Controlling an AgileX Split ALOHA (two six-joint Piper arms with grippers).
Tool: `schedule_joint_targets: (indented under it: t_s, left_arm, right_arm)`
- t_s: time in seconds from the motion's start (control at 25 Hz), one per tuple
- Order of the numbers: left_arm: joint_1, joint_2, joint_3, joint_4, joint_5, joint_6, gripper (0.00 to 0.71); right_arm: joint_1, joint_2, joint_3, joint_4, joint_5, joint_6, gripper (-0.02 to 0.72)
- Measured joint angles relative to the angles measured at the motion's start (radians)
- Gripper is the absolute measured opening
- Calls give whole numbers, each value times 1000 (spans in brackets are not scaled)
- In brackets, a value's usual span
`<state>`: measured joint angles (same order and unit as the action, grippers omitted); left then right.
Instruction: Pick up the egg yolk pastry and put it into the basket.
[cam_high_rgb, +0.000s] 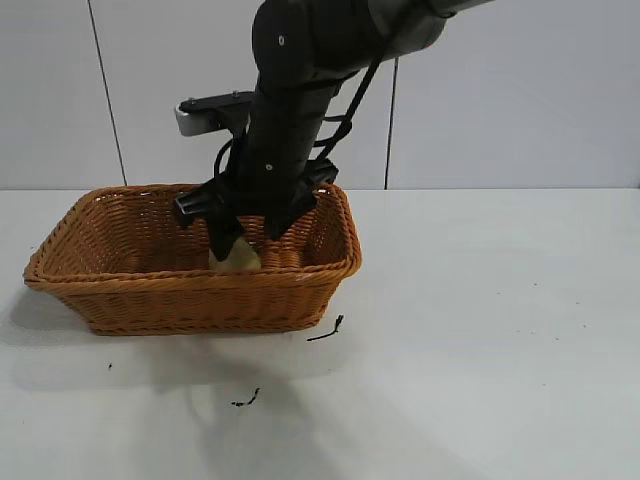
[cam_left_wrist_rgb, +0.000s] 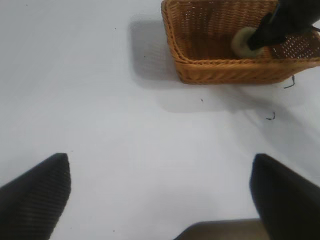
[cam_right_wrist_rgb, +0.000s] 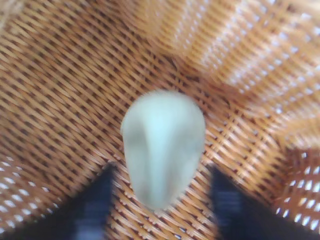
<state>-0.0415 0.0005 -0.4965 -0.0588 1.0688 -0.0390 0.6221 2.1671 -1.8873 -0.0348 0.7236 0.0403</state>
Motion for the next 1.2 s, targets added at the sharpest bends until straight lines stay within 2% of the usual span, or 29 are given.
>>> schedule_joint_targets:
  t_s: [0.16,0.32,0.48,0.76,1.0,1.2]
  left_arm:
    - [0,0,0,0,0,0,695]
    - [0,0,0,0,0,0,695]
    - [0,0,0,0,0,0,695]
    - [0,0,0,0,0,0,695]
    - [0,0,0,0,0,0,695]
    - [0,0,0,0,0,0,695]
  right_arm:
    - [-71,-60,0,-3,18,0,656]
    - [-197,-82,0,-13,66,-1,656]
    - [-342,-83,0,-19,147,-40,656]
    - [-547,-84,0,-19,258,-48,656]
    - [-620,-84,0,-19,460,-55,656]
    - [-620,-126,59,1,483,-71,656]
